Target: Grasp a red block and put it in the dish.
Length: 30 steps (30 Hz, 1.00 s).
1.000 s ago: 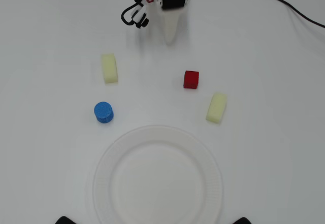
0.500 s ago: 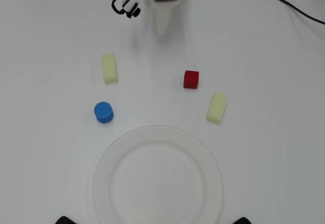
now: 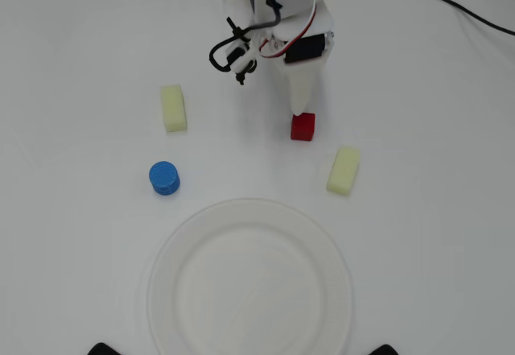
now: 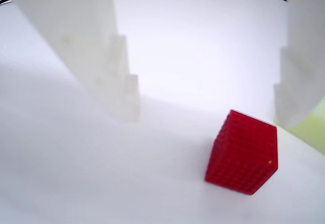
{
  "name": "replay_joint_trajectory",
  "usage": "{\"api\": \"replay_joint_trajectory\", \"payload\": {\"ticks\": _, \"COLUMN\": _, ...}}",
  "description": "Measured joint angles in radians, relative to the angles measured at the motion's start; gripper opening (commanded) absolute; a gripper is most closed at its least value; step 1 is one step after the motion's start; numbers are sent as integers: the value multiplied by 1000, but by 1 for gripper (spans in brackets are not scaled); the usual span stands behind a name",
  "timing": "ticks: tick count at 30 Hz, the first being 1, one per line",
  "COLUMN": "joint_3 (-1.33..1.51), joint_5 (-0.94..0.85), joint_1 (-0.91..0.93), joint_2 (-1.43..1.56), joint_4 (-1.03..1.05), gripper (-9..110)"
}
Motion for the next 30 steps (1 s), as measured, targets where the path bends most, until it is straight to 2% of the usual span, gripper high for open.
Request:
{"api": "replay_joint_trajectory", "payload": {"ticks": 4, "joint_3": -21, "joint_5": -6, "joint_1": -5, "joint_2": -58, "joint_4": -57, "gripper": 32}}
{"api": "replay_joint_trajectory", "payload": {"ticks": 17, "joint_3": -23, "joint_5": -8, "joint_1": -37, "joint_2": -218, "joint_4": -173, "gripper": 32}}
{"api": "replay_joint_trajectory", "payload": {"ticks": 30, "joint_3": -35, "joint_5": -32, "joint_1": -54, "joint_2": -305, "joint_4": -284, "gripper": 20}}
